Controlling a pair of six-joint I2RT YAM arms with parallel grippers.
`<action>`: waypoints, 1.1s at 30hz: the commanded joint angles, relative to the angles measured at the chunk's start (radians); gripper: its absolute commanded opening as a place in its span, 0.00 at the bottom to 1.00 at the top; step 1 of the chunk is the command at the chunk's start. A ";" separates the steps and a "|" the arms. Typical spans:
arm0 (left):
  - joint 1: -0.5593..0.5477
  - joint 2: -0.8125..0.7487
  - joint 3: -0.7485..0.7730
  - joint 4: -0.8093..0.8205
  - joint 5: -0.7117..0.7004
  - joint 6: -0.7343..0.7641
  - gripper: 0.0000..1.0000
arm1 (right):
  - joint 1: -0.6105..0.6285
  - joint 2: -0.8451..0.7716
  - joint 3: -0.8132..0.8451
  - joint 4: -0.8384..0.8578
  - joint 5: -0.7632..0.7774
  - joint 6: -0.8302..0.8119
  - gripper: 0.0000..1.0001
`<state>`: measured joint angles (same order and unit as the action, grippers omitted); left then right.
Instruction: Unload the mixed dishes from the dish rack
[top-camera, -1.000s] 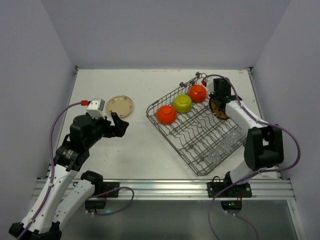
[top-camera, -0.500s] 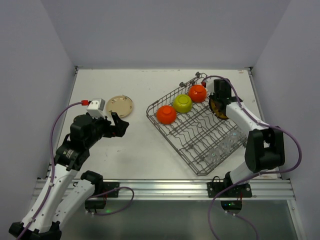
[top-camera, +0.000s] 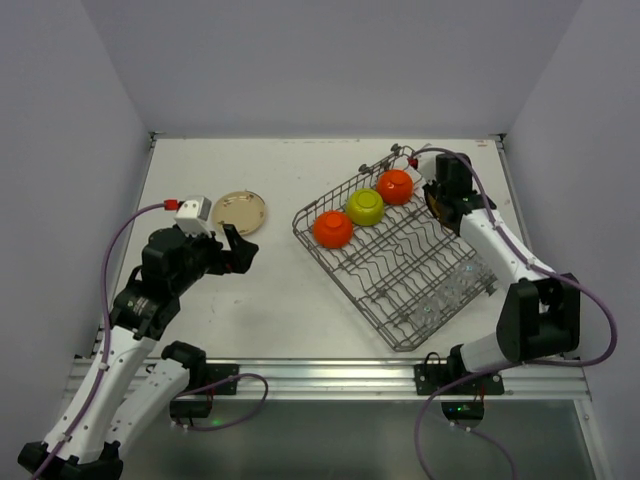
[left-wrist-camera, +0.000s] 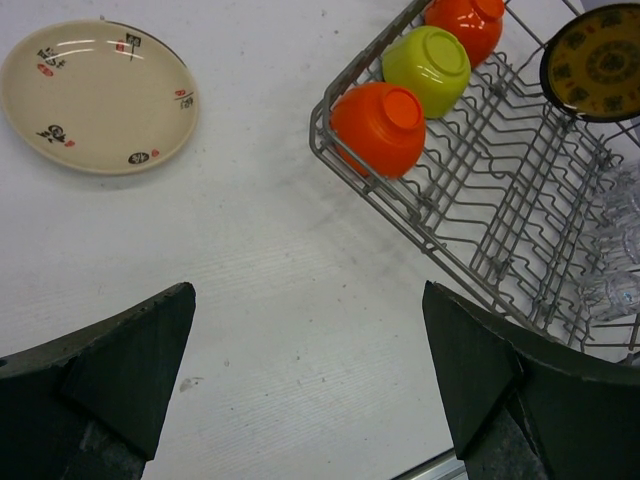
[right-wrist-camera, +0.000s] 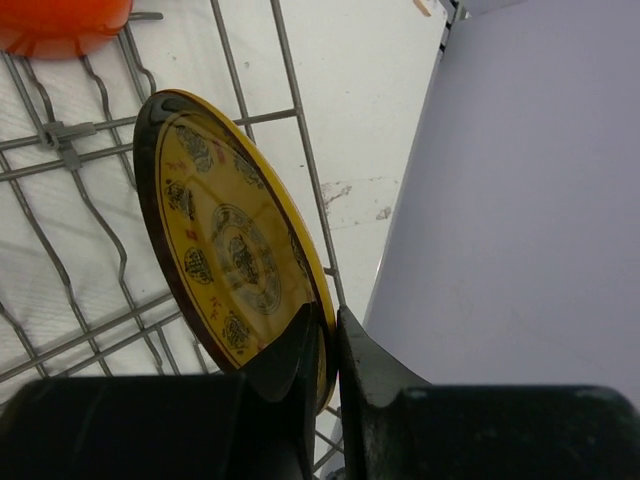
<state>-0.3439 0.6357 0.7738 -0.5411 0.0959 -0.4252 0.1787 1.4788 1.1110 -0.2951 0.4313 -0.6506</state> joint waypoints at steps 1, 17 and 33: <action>-0.007 0.004 0.009 0.004 -0.007 0.019 1.00 | -0.004 -0.063 0.055 0.004 0.069 -0.043 0.00; -0.006 -0.030 0.038 0.116 0.311 0.033 1.00 | 0.007 -0.342 0.150 -0.193 -0.593 0.767 0.00; -0.018 0.229 0.022 0.615 0.564 -0.210 0.91 | 0.214 -0.427 -0.392 0.700 -1.195 1.502 0.00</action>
<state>-0.3500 0.8673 0.7761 -0.0277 0.6525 -0.6102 0.3927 1.0615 0.7063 0.1501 -0.6548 0.7334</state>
